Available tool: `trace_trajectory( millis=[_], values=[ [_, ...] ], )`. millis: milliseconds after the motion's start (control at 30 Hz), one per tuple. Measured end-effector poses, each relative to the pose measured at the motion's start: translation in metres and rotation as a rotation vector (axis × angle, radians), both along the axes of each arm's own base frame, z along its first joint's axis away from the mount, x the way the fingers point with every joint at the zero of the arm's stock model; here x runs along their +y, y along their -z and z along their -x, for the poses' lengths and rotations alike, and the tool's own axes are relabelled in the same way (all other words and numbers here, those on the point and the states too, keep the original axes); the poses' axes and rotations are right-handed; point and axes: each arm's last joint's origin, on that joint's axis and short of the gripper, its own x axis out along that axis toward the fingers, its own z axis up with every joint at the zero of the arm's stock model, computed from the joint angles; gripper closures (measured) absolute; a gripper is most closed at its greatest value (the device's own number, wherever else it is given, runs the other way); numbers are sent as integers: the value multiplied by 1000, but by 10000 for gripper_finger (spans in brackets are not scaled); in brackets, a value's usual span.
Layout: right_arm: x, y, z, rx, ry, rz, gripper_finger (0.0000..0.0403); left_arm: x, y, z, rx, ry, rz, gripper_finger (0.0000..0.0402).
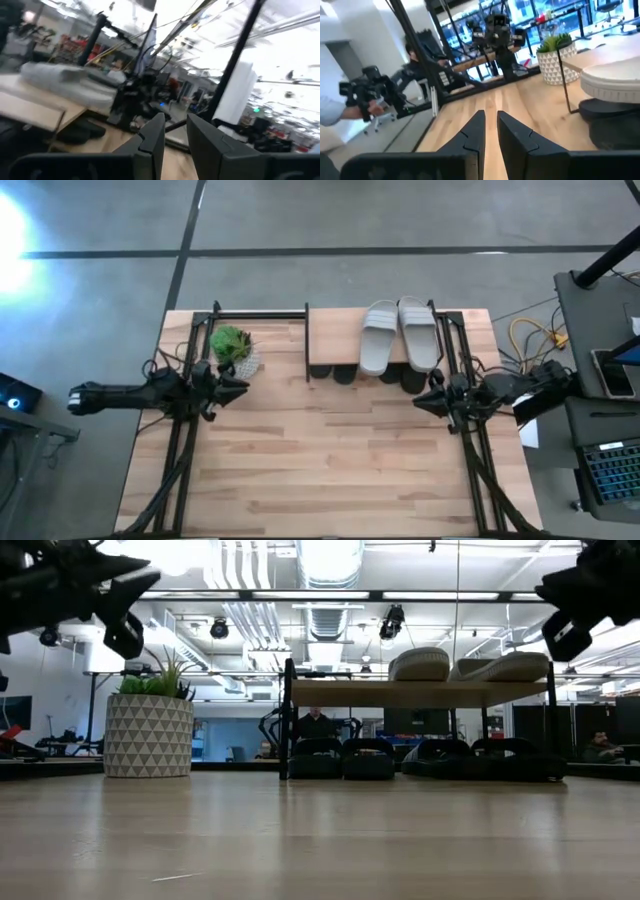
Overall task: Pick and place slides into the shelf
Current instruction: Return to Home Position
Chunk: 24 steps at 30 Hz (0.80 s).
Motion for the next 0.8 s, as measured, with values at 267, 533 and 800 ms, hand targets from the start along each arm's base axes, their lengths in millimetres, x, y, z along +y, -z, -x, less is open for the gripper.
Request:
trace_trajectory(
  millis=[267, 533, 800],
  values=[
    [1, 22, -7, -20, 35, 127, 360, 0, 6, 4, 55, -6, 6, 334],
    [0, 21, -7, -5, 58, 181, 360, 0, 6, 4, 50, 5, 56, 334],
    [1, 23, -8, 22, 68, 182, 360, 0, 9, 2, 79, 4, 52, 334]
  ],
)
